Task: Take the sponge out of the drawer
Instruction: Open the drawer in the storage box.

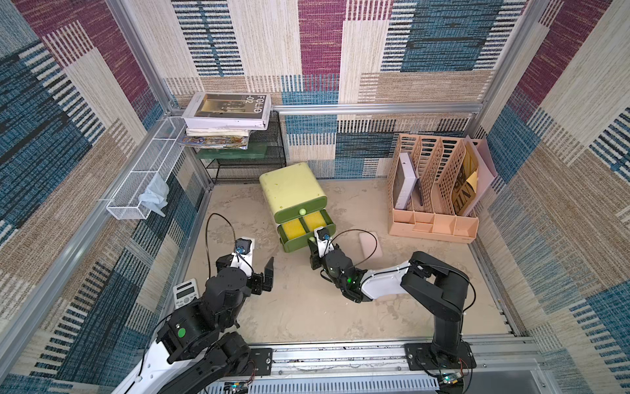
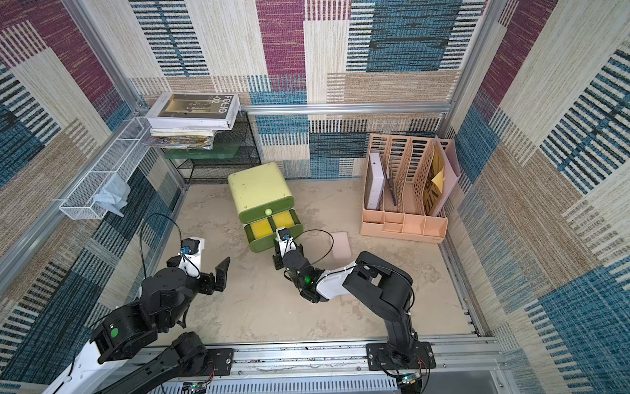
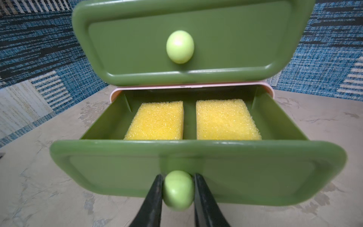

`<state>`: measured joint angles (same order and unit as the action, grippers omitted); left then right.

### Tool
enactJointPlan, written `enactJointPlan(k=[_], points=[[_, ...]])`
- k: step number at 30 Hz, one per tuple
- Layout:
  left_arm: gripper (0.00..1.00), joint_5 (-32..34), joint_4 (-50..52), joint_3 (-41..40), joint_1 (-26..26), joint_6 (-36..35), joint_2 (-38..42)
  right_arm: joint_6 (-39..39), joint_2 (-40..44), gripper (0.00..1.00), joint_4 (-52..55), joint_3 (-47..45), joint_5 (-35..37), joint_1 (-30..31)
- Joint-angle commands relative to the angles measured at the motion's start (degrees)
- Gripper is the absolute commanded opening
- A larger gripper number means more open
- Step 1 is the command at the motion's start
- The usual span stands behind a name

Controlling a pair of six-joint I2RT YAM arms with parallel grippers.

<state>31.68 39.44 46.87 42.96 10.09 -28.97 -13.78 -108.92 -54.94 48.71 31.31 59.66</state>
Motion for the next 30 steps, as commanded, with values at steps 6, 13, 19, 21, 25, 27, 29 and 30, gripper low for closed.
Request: enactJointPlan(k=[6,13,19,21,25,27,29,30], points=[[1.0,-0.42,-1.27,-0.1,-0.27,0.0,0.06,-2.71,3.69,0.16,-2.73,-4.93,3.01,3.81],[1.0,-0.53,-1.42,-0.18,-0.43,0.0,-0.03,-4.09,4.98,0.17,-2.21,-7.61,4.1,5.12],[1.0,-0.63,-1.49,-0.29,-0.6,0.02,-0.24,-4.75,5.12,0.2,-2.11,-8.54,4.19,5.29],[1.0,-0.72,-1.48,-0.26,-0.69,-0.02,-0.28,-4.75,4.98,0.23,-1.85,-8.38,3.94,5.26],[1.0,-0.78,-1.52,-0.28,-0.9,0.02,-0.47,-4.62,4.91,0.33,-1.14,-8.03,3.44,5.28],[1.0,-0.9,-1.57,-0.28,-0.96,-0.01,-0.47,-4.67,4.87,0.37,-0.85,-8.04,3.33,5.28],[1.0,-0.96,-1.56,-0.29,-1.04,-0.01,-0.47,-4.71,5.05,0.43,-0.7,-8.08,3.23,5.29],[1.0,-0.98,-1.59,-0.24,-1.04,-0.05,-0.47,-4.74,5.1,0.47,-0.48,-8.02,3.07,5.28]])
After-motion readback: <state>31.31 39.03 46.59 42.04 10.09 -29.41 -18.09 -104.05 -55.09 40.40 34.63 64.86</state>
